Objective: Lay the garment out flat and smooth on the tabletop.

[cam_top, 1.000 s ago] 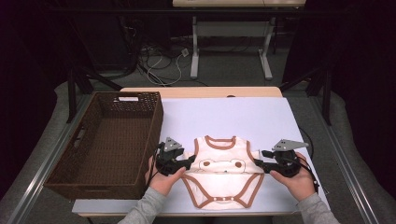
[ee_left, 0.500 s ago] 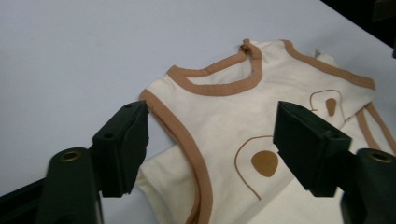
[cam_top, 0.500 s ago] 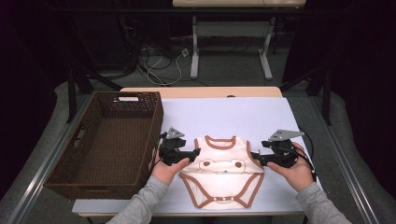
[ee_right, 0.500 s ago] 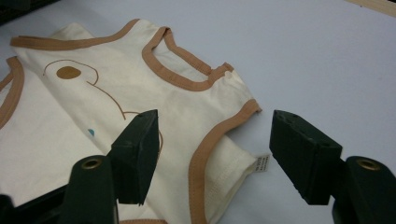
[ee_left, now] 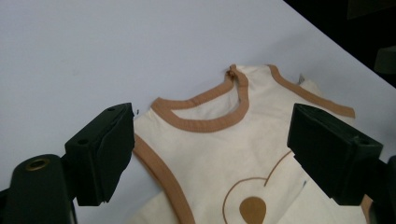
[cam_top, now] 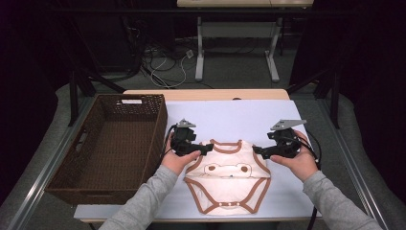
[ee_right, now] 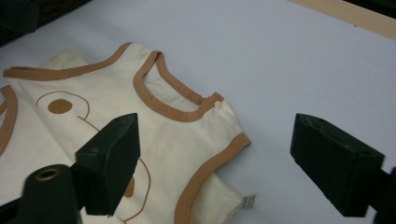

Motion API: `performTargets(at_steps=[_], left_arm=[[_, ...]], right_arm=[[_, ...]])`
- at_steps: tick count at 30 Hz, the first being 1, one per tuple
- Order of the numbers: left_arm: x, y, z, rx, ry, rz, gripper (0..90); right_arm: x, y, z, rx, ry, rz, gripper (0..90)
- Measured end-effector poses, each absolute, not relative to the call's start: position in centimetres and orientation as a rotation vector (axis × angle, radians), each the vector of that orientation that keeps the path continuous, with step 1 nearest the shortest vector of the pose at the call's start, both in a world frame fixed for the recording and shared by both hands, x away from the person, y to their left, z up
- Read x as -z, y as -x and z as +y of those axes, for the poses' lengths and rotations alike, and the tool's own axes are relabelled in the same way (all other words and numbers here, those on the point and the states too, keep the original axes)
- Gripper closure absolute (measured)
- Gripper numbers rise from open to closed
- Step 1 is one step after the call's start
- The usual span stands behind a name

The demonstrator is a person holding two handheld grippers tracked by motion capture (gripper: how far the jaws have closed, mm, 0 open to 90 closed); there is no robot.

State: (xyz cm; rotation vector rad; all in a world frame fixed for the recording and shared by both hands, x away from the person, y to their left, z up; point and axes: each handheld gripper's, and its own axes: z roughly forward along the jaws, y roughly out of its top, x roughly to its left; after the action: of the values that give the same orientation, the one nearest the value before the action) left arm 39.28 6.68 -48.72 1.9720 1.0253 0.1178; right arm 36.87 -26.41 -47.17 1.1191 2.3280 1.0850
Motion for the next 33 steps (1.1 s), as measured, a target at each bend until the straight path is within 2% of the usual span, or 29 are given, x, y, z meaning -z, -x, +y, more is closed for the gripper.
performTargets(at_steps=[4, 9, 18, 23, 28, 30, 33], left_arm=[[48.3, -40.1, 6.4, -0.111, -1.961, 1.004, 13.9], [48.1, -40.9, 5.9, -0.154, -1.976, 0.98, 5.5], [48.6, -42.3, 5.1, -0.12, -1.993, 0.998, 4.3], [48.7, -42.9, 4.8, -0.148, -2.006, 0.997, 4.3], [49.2, -43.6, 4.8, -0.158, -2.018, 1.005, 9.5], [49.5, -43.9, 4.8, -0.153, -2.025, 0.992, 16.2], [49.9, -44.3, 4.7, -0.151, -2.04, 0.991, 17.5]], right_arm=[[46.7, -37.7, -26.0, -1.073, -1.109, 2.337, 13.9], [46.7, -39.1, -25.6, -1.044, -1.117, 2.353, 13.3], [47.1, -40.9, -24.6, -0.962, -1.087, 2.372, 16.2], [47.7, -41.7, -24.1, -0.951, -1.066, 2.387, 18.9], [48.4, -42.5, -24.0, -0.941, -1.063, 2.371, 23.0], [48.6, -42.7, -23.9, -0.938, -1.072, 2.375, 24.6], [49.0, -43.1, -23.9, -0.931, -1.062, 2.374, 27.4]])
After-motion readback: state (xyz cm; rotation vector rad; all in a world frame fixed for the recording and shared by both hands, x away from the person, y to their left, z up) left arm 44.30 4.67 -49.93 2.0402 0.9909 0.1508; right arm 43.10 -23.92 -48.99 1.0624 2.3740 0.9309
